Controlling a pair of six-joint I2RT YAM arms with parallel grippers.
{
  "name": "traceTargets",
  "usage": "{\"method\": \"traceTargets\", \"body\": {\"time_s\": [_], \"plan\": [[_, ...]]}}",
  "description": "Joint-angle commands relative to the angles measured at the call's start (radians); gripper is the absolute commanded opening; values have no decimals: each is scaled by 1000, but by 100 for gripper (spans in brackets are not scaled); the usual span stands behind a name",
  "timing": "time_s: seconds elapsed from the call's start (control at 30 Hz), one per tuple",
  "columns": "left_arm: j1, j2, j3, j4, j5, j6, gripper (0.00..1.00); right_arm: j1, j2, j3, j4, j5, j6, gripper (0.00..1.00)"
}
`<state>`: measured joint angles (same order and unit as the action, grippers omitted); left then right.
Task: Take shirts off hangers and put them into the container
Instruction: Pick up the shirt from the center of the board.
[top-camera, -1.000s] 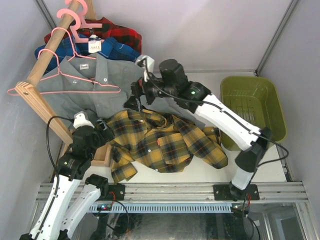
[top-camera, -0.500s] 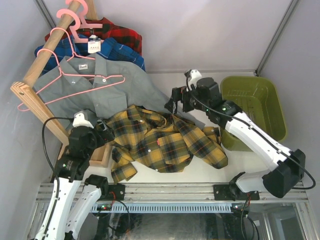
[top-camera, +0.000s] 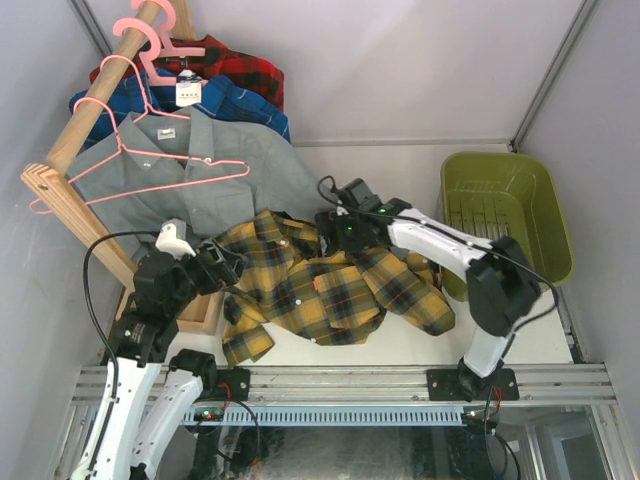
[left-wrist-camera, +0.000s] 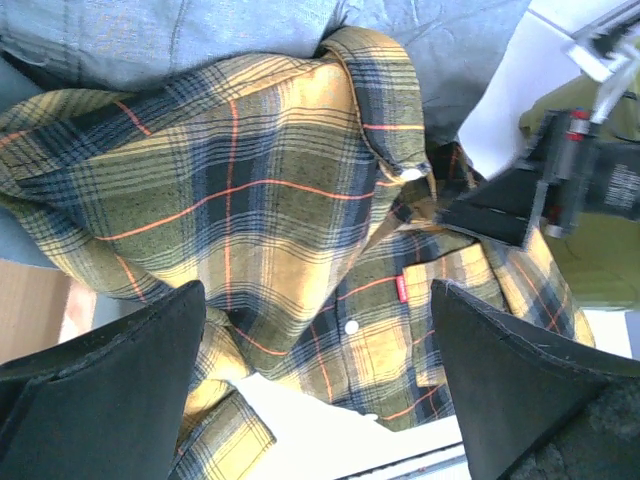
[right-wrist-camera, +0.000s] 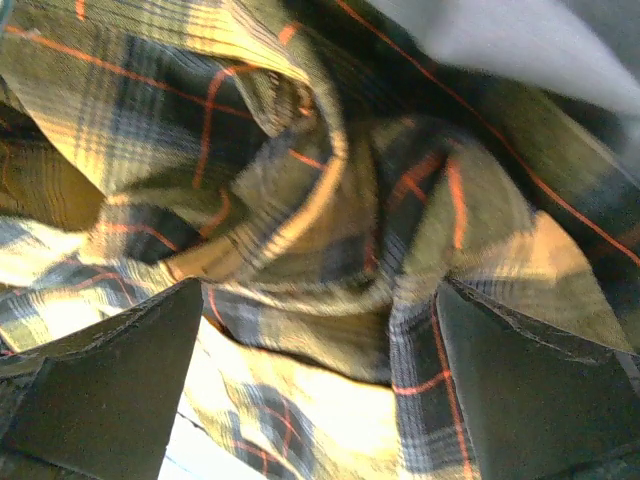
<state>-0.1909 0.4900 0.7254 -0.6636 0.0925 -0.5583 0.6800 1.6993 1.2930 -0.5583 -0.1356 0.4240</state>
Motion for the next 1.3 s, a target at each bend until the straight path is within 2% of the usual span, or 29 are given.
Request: {"method": "traceTargets", "body": {"time_s": [0.0, 0.2, 0.37, 0.5, 0.53, 0.6, 0.67, 0.7, 0.8, 0.87, 0.97, 1.03, 1.13, 1.27], "plan": [[7, 8, -13, 54, 61, -25, 96, 94, 152, 153, -2, 60, 61, 100], [7, -6, -3, 38, 39, -29, 96, 216, 305, 228, 22, 130, 119, 100], [8, -21, -7, 20, 16, -27, 96, 261, 223, 62, 199, 176, 153, 100], [7, -16, -6, 20, 19, -25, 96, 273, 237, -11, 210, 259, 144, 94], [7, -14, -2, 19, 20, -23, 96, 278, 234, -47, 237, 257, 134, 83], [8, -17, -1, 14, 16, -20, 96, 284, 194, -146, 313, 240, 143, 51], [7, -23, -5, 14, 4, -19, 96, 291, 115, -244, 385, 239, 154, 35], [7, -25, -9, 13, 0, -18, 96, 301, 65, -281, 409, 256, 156, 32], [7, -29, -12, 12, -4, -17, 96, 334, -122, -370, 419, 353, 151, 29], [8, -28, -15, 12, -4, -15, 96, 350, -254, -406, 379, 438, 168, 24], [8, -27, -18, 13, -5, -13, 96, 353, -438, -464, 284, 578, 257, 24], [7, -27, -24, 19, -4, -15, 96, 347, -542, -502, 217, 642, 318, 27], [8, -27, -39, 29, 8, -21, 96, 324, -665, -567, 157, 588, 332, 29], [8, -23, -51, 42, 13, -25, 96, 328, -729, -647, 167, 294, 267, 33]]}}
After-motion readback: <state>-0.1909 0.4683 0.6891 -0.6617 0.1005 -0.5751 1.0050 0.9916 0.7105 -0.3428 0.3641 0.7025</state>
